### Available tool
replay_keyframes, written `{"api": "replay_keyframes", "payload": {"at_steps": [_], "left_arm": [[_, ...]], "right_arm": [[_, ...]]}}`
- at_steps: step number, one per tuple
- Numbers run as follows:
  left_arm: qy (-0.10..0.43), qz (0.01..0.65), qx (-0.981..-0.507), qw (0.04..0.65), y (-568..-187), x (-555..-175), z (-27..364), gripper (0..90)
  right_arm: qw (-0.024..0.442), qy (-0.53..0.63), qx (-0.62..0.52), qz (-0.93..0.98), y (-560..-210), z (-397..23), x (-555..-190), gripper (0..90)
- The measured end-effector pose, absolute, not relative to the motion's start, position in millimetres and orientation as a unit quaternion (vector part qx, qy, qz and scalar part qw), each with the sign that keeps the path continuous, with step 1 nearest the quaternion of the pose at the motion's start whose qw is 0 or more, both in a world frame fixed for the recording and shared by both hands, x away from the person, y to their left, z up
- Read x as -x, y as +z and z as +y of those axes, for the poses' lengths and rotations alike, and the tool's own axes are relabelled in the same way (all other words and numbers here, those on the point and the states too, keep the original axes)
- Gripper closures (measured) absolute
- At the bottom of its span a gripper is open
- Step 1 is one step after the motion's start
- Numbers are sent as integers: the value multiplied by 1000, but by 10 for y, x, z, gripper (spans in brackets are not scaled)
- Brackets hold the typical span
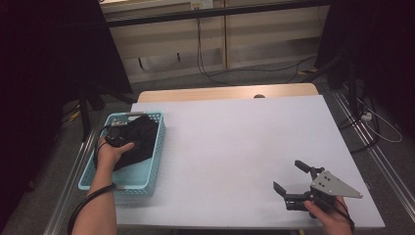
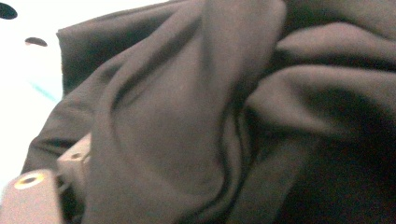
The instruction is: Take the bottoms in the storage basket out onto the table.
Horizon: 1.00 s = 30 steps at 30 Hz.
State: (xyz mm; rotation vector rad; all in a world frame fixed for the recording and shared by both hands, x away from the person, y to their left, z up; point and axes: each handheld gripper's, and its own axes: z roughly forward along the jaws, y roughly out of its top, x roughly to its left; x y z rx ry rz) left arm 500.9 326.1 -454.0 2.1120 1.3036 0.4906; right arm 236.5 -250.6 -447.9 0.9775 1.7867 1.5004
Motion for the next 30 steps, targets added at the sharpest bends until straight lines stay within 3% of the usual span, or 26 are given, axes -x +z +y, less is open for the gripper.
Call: {"api": "replay_keyframes", "payload": {"at_steps": [7,9,15,26,28,29,30], "left_arm": [[168,491,-798,307,-4475,-4887,3289,473],[140,491,-802,310,-4431,-4806,3257,556],[110,478,-818,300,-4371,-4708,3165,676],[97,472,-825,295,-4204,-4688,3125,674],[100,464,-824,309,-4203,-4680,3155,619],[99,459,-826,312,-4206,-4690,3172,541],[117,461,-823,310,-4205,-4700,3186,397]], "right_arm": [[298,564,-369,676,-4482,-2508,-2372,16],[297,562,-369,678,-4485,-2493,-2373,16],[296,559,-368,681,-4483,-2471,-2383,15],[298,560,-369,679,-4481,-2501,-2386,14],[300,561,-367,679,-4479,-2499,-2384,14],[300,561,-366,680,-4479,-2496,-2382,14],[300,560,-366,680,-4478,-2494,-2380,14]]}}
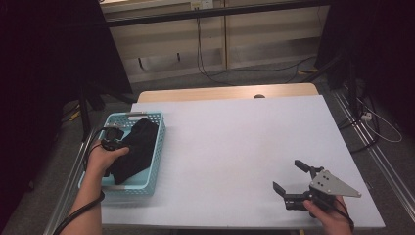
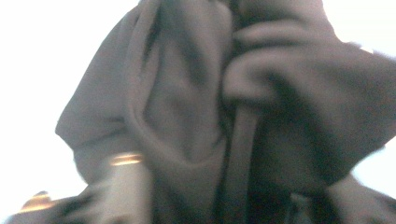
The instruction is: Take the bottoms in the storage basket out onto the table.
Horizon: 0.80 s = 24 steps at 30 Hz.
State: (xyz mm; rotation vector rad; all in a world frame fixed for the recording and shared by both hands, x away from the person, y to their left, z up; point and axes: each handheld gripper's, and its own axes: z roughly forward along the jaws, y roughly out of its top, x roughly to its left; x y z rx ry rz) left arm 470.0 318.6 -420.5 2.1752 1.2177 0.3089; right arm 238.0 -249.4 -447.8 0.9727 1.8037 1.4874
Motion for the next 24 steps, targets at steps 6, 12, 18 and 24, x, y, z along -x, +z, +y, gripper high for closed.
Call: {"api": "replay_keyframes", "payload": {"at_steps": [6,12,18,24], "left_arm": [[144,462,-812,325,-4249,-4753,3318,92],[138,459,-824,302,-4436,-4776,3338,53],[140,449,-831,296,-4507,-4765,3283,14],[139,464,-820,305,-4479,-4699,3299,211]], "right_arm": [[300,559,-368,680,-4482,-2486,-2385,14],[299,557,-369,681,-4489,-2482,-2381,15],[300,555,-369,683,-4492,-2481,-2383,15],[301,557,-370,680,-4484,-2488,-2383,15]]}}
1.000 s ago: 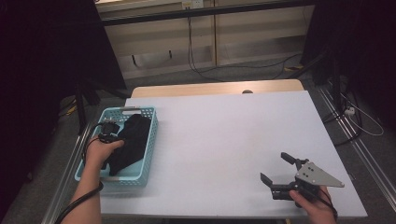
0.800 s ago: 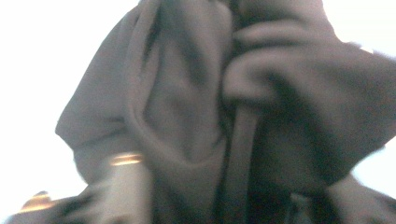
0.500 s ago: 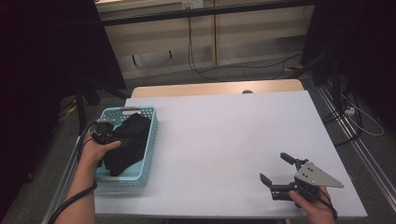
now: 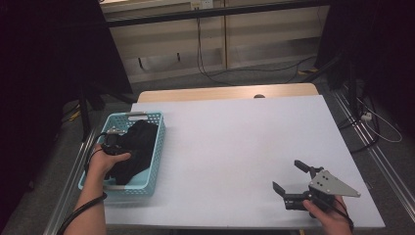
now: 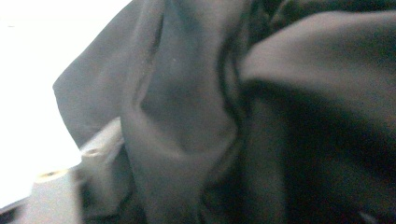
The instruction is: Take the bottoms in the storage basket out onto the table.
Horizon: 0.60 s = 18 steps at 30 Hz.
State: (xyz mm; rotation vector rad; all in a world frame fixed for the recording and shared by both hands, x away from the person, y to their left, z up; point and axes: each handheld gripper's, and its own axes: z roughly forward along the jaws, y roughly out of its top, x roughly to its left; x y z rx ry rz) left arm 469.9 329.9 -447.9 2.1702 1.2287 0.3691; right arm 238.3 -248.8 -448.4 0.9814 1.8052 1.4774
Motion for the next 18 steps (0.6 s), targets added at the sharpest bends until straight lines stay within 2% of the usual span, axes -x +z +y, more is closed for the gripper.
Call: {"api": "replay_keyframes", "payload": {"at_steps": [5,8,12,18], "left_arm": [[107,489,-814,296,-4393,-4670,3266,505],[95,493,-816,286,-4362,-4669,3229,624],[81,505,-813,280,-4329,-4681,3194,675],[75,516,-806,282,-4224,-4677,3214,688]], "right_arm": [[300,558,-366,682,-4477,-2479,-2389,16],[301,558,-367,681,-4476,-2485,-2394,16],[300,559,-370,679,-4480,-2497,-2399,15],[300,561,-372,676,-4480,-2509,-2403,15]]}}
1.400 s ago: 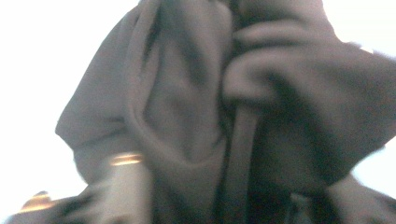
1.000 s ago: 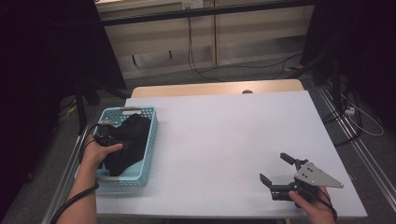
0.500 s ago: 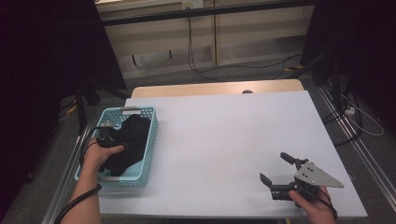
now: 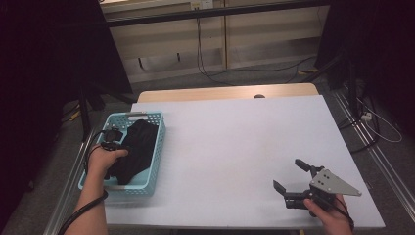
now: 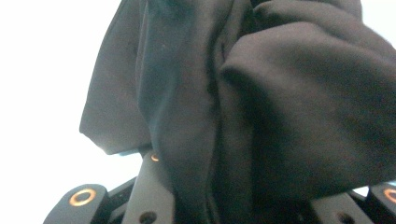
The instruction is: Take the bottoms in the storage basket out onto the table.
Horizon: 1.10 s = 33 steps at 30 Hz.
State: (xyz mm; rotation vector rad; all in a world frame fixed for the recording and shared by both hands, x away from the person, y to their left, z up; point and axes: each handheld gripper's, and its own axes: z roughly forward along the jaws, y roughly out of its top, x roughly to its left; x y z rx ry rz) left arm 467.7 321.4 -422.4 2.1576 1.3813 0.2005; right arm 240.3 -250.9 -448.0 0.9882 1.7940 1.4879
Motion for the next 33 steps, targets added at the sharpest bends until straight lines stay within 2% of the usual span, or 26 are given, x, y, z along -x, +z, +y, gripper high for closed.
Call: {"api": "replay_keyframes", "payload": {"at_steps": [12,23,33], "left_arm": [[75,521,-792,311,-3701,-4632,3371,693],[102,514,-774,355,-3273,-4607,3402,693],[117,490,-759,413,-2928,-4584,3203,693]], "right_arm": [[301,559,-371,678,-4480,-2493,-2413,15],[306,558,-371,676,-4478,-2501,-2421,16],[304,557,-370,678,-4480,-2487,-2424,16]]}}
